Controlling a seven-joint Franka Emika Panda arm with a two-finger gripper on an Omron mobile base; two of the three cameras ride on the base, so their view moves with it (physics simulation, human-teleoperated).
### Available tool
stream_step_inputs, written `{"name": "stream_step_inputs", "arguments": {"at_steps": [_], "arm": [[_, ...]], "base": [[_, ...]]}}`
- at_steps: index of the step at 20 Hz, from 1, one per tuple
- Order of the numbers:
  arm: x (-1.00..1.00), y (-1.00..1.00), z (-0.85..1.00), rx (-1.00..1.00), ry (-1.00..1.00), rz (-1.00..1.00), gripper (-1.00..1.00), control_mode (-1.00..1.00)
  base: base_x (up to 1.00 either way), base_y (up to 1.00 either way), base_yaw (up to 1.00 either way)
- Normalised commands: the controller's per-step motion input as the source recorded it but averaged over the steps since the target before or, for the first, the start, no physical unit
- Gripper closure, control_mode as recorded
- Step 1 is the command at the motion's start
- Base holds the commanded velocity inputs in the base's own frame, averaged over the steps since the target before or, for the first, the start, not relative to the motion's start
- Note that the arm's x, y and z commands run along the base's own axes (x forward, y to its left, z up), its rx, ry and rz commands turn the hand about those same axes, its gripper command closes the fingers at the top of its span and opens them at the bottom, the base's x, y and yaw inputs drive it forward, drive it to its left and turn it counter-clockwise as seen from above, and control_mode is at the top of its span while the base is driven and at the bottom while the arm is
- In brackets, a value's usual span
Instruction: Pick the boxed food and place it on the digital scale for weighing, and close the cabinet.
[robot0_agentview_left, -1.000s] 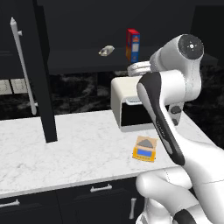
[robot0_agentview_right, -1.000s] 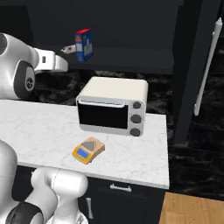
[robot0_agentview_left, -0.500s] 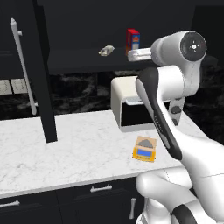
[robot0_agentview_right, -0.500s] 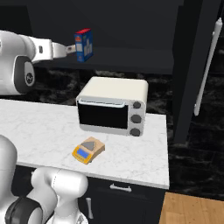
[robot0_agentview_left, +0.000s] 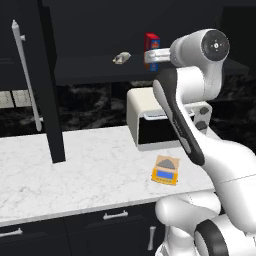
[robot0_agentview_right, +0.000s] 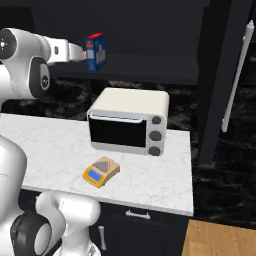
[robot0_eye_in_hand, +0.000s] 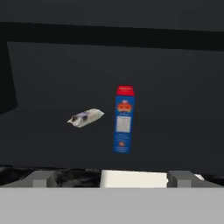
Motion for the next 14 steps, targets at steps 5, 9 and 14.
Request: {"name": "stream_step_inputs", "arguments": {"at_steps": [5,9,14], "arm": [[0.27,0.0,0.03,0.0,0.04,-0.07,-1.0,-1.0],[0.1,0.0,0.05,0.0,0.06,-0.12,-1.0,-1.0],[0.12,-0.05,0.0,0.02,0.12,-0.05,-1.0,-1.0]], "base": [[0.0,0.0,0.0],[0.0,0.0,0.0],[0.0,0.0,0.0]]}}
